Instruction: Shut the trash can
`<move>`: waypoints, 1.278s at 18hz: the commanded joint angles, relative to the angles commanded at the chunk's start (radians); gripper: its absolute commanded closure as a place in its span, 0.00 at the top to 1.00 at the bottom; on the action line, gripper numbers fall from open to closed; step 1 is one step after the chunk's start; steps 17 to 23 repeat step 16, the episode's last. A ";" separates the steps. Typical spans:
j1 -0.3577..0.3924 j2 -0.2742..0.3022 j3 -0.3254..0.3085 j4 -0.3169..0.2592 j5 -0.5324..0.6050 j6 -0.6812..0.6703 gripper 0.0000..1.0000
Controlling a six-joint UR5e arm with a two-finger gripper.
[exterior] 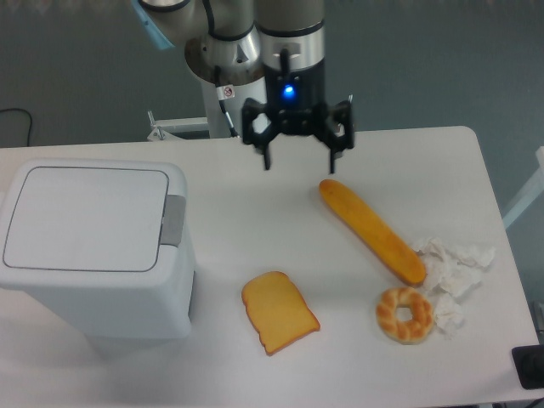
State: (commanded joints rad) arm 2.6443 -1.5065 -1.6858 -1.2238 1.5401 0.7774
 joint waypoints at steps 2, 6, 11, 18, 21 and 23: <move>0.067 0.021 0.000 -0.054 0.000 0.115 1.00; 0.213 0.066 0.000 -0.166 0.000 0.370 1.00; 0.403 0.112 0.003 -0.272 0.000 0.603 1.00; 0.519 0.130 0.002 -0.305 0.000 0.738 1.00; 0.519 0.130 0.002 -0.305 0.000 0.738 1.00; 0.519 0.130 0.002 -0.305 0.000 0.738 1.00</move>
